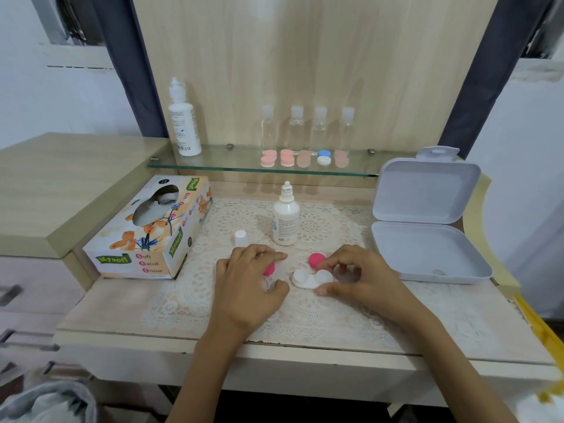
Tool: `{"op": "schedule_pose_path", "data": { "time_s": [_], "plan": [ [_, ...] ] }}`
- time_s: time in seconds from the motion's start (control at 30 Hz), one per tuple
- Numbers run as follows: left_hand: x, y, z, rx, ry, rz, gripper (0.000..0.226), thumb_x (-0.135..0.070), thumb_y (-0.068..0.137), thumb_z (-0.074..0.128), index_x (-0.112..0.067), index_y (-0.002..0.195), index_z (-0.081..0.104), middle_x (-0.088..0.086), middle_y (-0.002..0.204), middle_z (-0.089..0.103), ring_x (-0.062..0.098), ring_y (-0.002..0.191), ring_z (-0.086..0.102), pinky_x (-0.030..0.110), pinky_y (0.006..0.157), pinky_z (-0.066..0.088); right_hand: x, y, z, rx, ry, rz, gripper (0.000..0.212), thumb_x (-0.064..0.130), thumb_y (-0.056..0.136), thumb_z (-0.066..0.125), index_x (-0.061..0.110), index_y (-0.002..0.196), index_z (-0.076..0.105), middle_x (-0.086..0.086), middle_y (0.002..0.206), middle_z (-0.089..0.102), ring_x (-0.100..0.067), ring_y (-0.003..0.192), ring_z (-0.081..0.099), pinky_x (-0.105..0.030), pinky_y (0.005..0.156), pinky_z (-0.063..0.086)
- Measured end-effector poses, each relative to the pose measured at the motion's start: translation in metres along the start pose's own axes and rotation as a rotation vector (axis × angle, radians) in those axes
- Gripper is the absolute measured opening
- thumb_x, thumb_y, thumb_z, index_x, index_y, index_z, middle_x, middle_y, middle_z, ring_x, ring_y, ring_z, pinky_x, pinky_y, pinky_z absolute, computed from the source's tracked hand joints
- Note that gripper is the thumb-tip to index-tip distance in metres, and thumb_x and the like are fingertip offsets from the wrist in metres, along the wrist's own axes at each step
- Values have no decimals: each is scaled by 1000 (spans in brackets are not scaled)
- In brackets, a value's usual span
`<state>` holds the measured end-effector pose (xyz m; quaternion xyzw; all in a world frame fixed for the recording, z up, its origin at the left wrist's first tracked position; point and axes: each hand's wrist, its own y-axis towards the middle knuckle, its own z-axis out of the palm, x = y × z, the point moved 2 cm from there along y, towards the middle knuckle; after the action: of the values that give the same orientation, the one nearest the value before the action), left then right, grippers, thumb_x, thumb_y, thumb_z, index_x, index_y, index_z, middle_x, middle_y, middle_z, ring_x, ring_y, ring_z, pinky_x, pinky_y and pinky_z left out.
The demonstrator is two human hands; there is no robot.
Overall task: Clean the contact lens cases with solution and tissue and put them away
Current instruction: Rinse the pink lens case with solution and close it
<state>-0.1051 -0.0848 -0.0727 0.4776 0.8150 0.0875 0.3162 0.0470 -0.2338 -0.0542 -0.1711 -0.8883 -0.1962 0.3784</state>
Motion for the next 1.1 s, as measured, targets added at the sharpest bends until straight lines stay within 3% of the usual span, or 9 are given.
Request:
{"op": "schedule_pose_path", "data": {
  "time_s": [0.23, 0.4, 0.57, 0.9, 1.1],
  "plan": [
    [4, 0, 3, -46, -113, -90, 31, -25, 85, 59, -26, 115, 63, -9, 107, 57, 15, 103, 49, 28, 89, 31, -1, -1, 2, -12, 22, 1, 32, 36, 65, 84, 29, 95, 75, 7, 86, 63, -6, 81, 52, -11, 69, 37],
    [-6, 0, -7, -107, -330, 67, 33, -40, 86, 53, -29, 115, 63, -16, 109, 59, 4, 107, 51, 33, 94, 42, 1, -1, 2, -30, 19, -14, 30, 35, 64, 84, 33, 92, 74, 9, 86, 63, -3, 82, 51, -8, 68, 35],
    [-15, -2, -4, -28, -340, 233, 26, -40, 86, 55, -26, 105, 66, -16, 106, 63, 3, 104, 53, 35, 89, 45, 0, 0, 3, -39, 24, -30, 32, 35, 63, 85, 31, 93, 75, 8, 83, 63, -5, 80, 51, -10, 68, 37],
    [-15, 1, 4, 80, -291, 261, 27, -46, 83, 54, -29, 100, 68, -21, 101, 65, -3, 100, 52, 27, 89, 43, -3, 0, 5, -43, 22, -43, 35, 42, 62, 82, 30, 95, 76, 7, 83, 62, -7, 82, 52, -13, 69, 39],
    [-17, 2, 3, 124, -345, 270, 20, -28, 85, 61, -23, 101, 71, -14, 104, 66, -1, 98, 58, 13, 86, 43, -4, -1, 5, -38, 41, -28, 34, 39, 63, 83, 32, 95, 75, 8, 83, 62, -8, 82, 52, -19, 72, 41]
  ]
}}
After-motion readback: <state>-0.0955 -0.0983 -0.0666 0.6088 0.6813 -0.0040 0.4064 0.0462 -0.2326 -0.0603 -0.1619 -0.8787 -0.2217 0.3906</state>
